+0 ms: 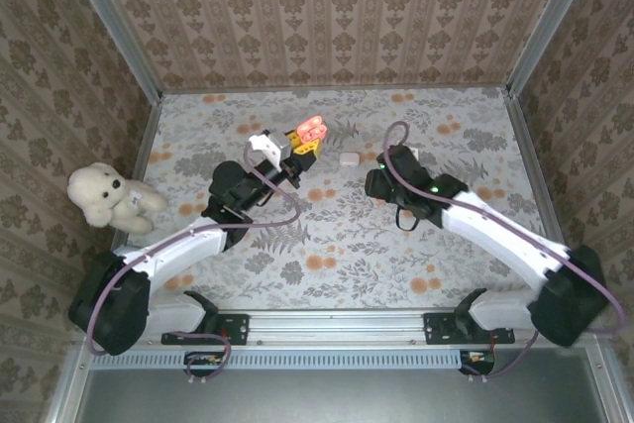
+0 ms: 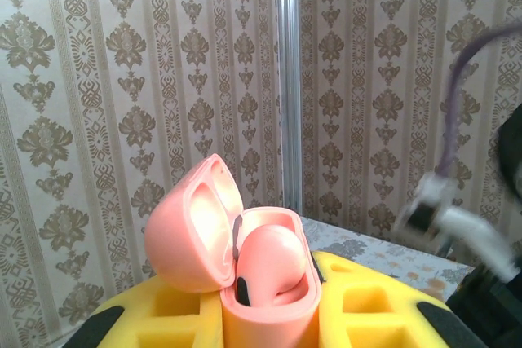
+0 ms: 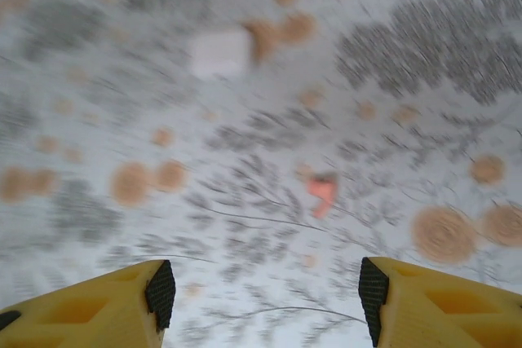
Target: Insert the wireless bluetooth earbuds into the charging case
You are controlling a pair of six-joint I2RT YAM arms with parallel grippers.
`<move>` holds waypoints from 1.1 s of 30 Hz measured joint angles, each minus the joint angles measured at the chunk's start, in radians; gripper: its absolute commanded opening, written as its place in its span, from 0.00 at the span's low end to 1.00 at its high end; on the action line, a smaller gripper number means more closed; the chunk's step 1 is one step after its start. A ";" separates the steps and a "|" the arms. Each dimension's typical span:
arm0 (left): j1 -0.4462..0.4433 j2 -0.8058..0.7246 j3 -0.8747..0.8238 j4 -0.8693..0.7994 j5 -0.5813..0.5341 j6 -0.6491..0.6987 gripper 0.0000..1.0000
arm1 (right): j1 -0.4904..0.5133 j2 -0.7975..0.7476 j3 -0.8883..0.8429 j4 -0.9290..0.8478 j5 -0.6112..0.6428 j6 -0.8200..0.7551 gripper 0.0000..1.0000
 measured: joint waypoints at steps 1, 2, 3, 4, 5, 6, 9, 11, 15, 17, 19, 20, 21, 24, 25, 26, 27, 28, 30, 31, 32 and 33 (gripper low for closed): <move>0.003 -0.004 -0.005 -0.003 -0.001 0.002 0.00 | -0.005 0.059 0.015 -0.029 0.009 -0.003 0.64; 0.004 -0.006 -0.009 -0.006 -0.002 0.002 0.00 | -0.008 0.116 0.038 -0.054 0.019 -0.006 0.64; 0.005 -0.008 -0.013 -0.008 -0.002 0.002 0.00 | -0.012 0.164 0.062 -0.071 0.026 -0.006 0.64; 0.005 -0.009 -0.017 -0.012 -0.002 0.002 0.00 | -0.014 0.219 0.093 -0.090 0.033 -0.006 0.63; 0.005 -0.009 -0.021 -0.014 -0.004 0.002 0.00 | -0.016 0.269 0.124 -0.104 0.042 -0.006 0.63; 0.005 -0.009 -0.024 -0.015 -0.005 0.002 0.00 | -0.018 0.306 0.150 -0.114 0.049 -0.006 0.63; 0.006 -0.009 -0.030 -0.017 -0.006 0.002 0.00 | -0.023 0.400 0.219 -0.136 0.061 -0.006 0.62; 0.007 -0.009 -0.030 -0.015 -0.006 0.002 0.00 | -0.029 0.448 0.252 -0.143 0.067 -0.005 0.60; 0.013 -0.009 -0.031 -0.014 -0.006 0.002 0.00 | -0.046 0.518 0.283 -0.154 0.072 -0.001 0.58; 0.015 -0.009 -0.031 -0.014 -0.006 0.002 0.00 | -0.055 0.540 0.283 -0.154 0.073 0.005 0.57; 0.018 -0.009 -0.031 -0.013 -0.006 0.002 0.00 | -0.063 0.556 0.283 -0.154 0.073 0.014 0.56; 0.018 -0.009 -0.031 -0.014 -0.006 0.002 0.00 | -0.065 0.561 0.283 -0.153 0.073 0.018 0.56; 0.018 -0.009 -0.031 -0.013 -0.006 0.002 0.00 | -0.068 0.566 0.283 -0.153 0.072 0.020 0.55; 0.018 -0.009 -0.032 -0.013 -0.006 0.002 0.00 | -0.069 0.581 0.286 -0.150 0.069 0.021 0.54; 0.018 -0.009 -0.032 -0.013 -0.006 0.002 0.00 | -0.069 0.588 0.288 -0.146 0.066 0.021 0.54; 0.018 -0.009 -0.032 -0.013 -0.005 0.002 0.00 | -0.069 0.592 0.288 -0.142 0.064 0.021 0.54; 0.018 -0.009 -0.032 -0.013 -0.006 0.002 0.00 | -0.069 0.597 0.288 -0.137 0.059 0.021 0.54; 0.019 -0.009 -0.032 -0.013 -0.006 0.002 0.00 | -0.069 0.602 0.288 -0.130 0.055 0.021 0.54; 0.019 -0.009 -0.032 -0.012 -0.006 0.001 0.00 | -0.069 0.607 0.287 -0.122 0.046 0.022 0.54; 0.019 -0.009 -0.032 -0.011 -0.006 0.001 0.00 | -0.069 0.608 0.287 -0.120 0.043 0.022 0.54; 0.019 -0.009 -0.033 -0.008 -0.006 0.001 0.00 | -0.069 0.608 0.287 -0.116 0.042 0.022 0.54; 0.019 -0.009 -0.034 -0.006 -0.006 0.001 0.00 | -0.069 0.608 0.287 -0.111 0.039 0.022 0.53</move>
